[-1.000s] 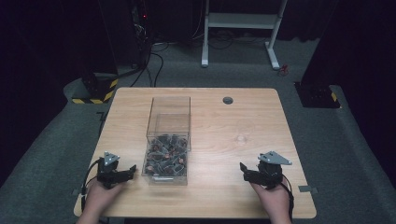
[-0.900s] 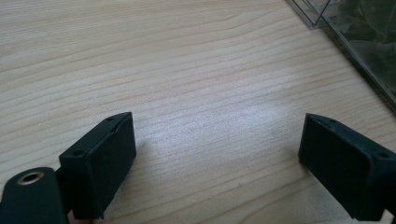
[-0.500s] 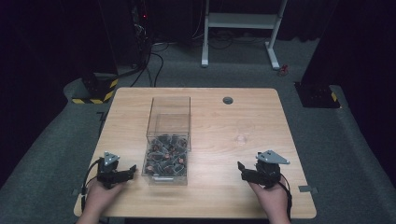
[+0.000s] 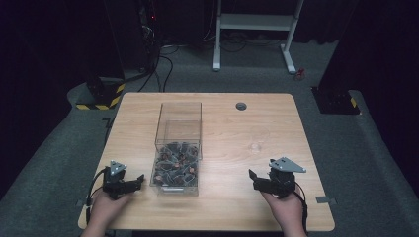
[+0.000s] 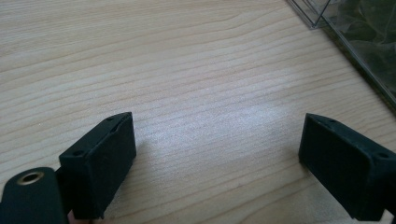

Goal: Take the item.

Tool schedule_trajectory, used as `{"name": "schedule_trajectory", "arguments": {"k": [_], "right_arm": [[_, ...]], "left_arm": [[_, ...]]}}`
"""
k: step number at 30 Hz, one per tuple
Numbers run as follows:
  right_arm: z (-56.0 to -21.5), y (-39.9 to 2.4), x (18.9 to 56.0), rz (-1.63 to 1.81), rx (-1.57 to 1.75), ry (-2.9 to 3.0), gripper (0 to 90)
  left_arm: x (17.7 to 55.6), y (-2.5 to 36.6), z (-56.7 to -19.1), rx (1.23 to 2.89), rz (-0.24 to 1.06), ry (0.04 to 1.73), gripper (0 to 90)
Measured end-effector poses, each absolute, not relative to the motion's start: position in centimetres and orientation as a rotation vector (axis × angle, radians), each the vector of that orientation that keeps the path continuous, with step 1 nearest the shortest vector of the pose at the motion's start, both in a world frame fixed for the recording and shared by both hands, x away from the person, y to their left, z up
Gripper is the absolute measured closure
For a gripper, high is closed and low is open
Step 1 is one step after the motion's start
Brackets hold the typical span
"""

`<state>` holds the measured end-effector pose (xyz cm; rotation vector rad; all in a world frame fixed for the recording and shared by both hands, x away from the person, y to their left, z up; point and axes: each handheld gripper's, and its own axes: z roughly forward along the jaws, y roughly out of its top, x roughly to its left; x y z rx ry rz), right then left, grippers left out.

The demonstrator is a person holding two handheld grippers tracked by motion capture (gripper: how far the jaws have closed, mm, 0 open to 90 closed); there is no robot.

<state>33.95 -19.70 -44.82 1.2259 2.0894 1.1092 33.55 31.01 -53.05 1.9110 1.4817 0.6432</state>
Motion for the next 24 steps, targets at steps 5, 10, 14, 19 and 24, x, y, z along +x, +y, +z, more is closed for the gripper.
{"name": "schedule_trajectory", "arguments": {"k": [5, 10, 14, 19, 24], "right_arm": [[-44.2, -18.9, 34.3, 1.117, 1.206, 2.096, 13.8], [-44.1, -18.0, 34.5, 1.12, 1.185, 2.11, 13.8], [-44.0, -17.4, 34.6, 1.132, 1.183, 2.123, 13.8], [-43.6, -16.4, 34.8, 1.148, 1.143, 2.141, 13.8], [-43.0, -15.3, 34.8, 1.179, 1.109, 2.147, 13.9]], "left_arm": [[33.5, 31.0, -53.0, 1.913, 0.642, 1.481, 11.3], [33.6, 31.0, -53.0, 1.913, 0.643, 1.481, 11.3], [33.6, 31.0, -53.0, 1.912, 0.643, 1.484, 11.3], [33.6, 31.0, -53.0, 1.912, 0.644, 1.484, 11.2], [33.6, 31.0, -53.0, 1.911, 0.643, 1.484, 11.3]]}}
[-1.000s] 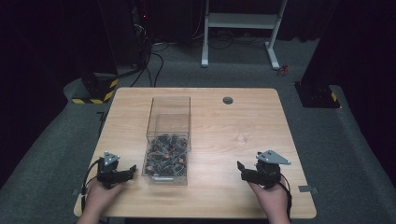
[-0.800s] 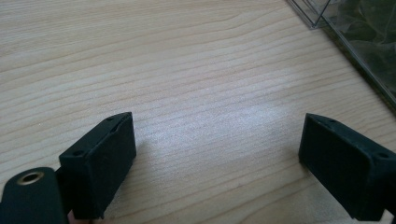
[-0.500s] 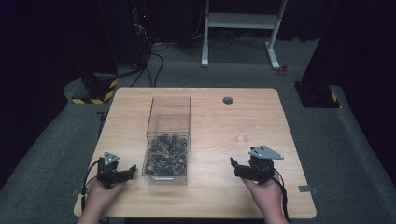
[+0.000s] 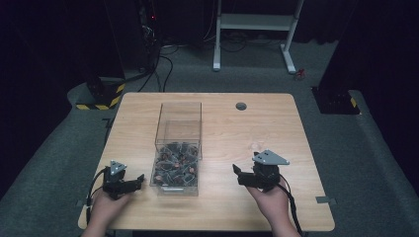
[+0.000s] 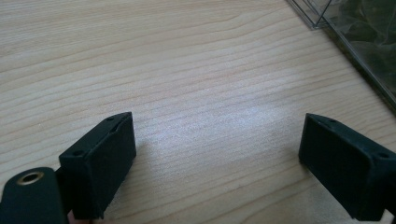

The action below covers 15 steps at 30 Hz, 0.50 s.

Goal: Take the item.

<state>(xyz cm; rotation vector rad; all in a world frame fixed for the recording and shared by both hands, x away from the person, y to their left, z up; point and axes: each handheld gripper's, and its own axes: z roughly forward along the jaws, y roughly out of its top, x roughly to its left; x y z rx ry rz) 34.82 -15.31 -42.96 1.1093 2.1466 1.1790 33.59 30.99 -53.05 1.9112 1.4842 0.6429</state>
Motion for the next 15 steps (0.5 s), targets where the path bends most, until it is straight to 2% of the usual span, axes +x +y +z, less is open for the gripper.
{"name": "schedule_trajectory", "arguments": {"k": [15], "right_arm": [[-42.9, -12.2, 34.5, 1.217, 1.053, 2.245, 15.3]], "left_arm": [[33.6, 31.0, -53.0, 1.917, 0.643, 1.482, 11.3]]}}
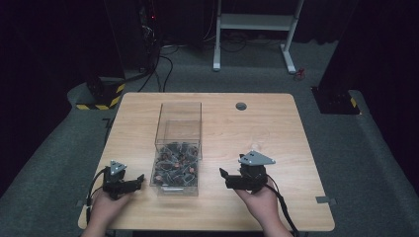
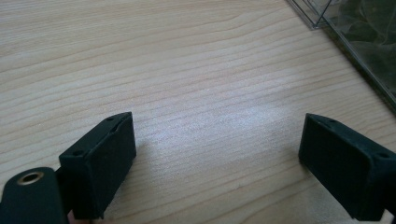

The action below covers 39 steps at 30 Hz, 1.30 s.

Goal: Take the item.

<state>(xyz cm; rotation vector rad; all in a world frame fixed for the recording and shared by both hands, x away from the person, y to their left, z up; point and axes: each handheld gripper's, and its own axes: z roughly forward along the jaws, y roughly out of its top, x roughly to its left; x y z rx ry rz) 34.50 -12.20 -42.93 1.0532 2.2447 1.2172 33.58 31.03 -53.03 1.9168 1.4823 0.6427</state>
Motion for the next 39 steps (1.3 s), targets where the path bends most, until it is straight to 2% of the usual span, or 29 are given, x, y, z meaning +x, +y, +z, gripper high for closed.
{"name": "schedule_trajectory", "arguments": {"k": [24, 39], "right_arm": [[-42.5, -7.9, 34.0, 1.279, 0.955, 2.335, 20.1], [-43.0, -5.0, 33.8, 1.316, 0.894, 2.419, 32.4]], "left_arm": [[33.6, 31.0, -53.0, 1.917, 0.643, 1.482, 11.3], [33.6, 31.0, -53.0, 1.917, 0.643, 1.482, 11.3]]}}
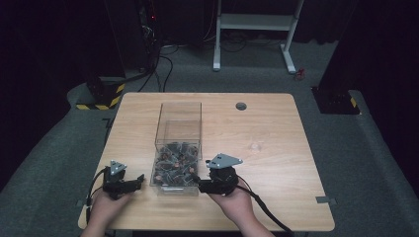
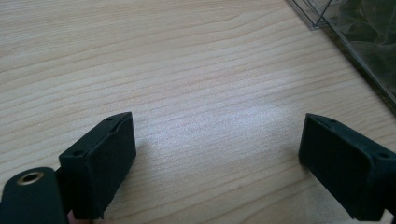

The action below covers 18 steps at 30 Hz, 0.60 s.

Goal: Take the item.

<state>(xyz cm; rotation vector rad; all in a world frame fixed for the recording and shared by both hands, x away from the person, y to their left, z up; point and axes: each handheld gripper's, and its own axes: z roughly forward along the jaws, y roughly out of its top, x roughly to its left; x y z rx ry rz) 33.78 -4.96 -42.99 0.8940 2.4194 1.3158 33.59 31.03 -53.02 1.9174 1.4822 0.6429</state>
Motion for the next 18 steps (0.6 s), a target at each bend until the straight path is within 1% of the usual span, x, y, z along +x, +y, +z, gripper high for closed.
{"name": "schedule_trajectory", "arguments": {"k": [2, 5, 6, 8, 18], "right_arm": [[-43.0, -4.8, 33.8, 1.318, 0.894, 2.422, 32.8], [-42.9, -4.2, 33.7, 1.335, 0.886, 2.434, 36.8], [-42.9, -4.2, 33.7, 1.335, 0.886, 2.434, 36.8], [-42.9, -3.7, 33.5, 1.339, 0.86, 2.438, 40.4], [-43.0, -2.4, 33.1, 1.356, 0.79, 2.454, 48.7]], "left_arm": [[33.6, 31.0, -53.0, 1.917, 0.643, 1.482, 11.3], [33.6, 31.0, -53.0, 1.918, 0.643, 1.482, 11.3], [33.6, 31.0, -53.0, 1.918, 0.643, 1.482, 11.3], [33.6, 31.0, -53.0, 1.917, 0.642, 1.482, 11.3], [33.6, 31.0, -53.0, 1.917, 0.642, 1.482, 11.3]]}}
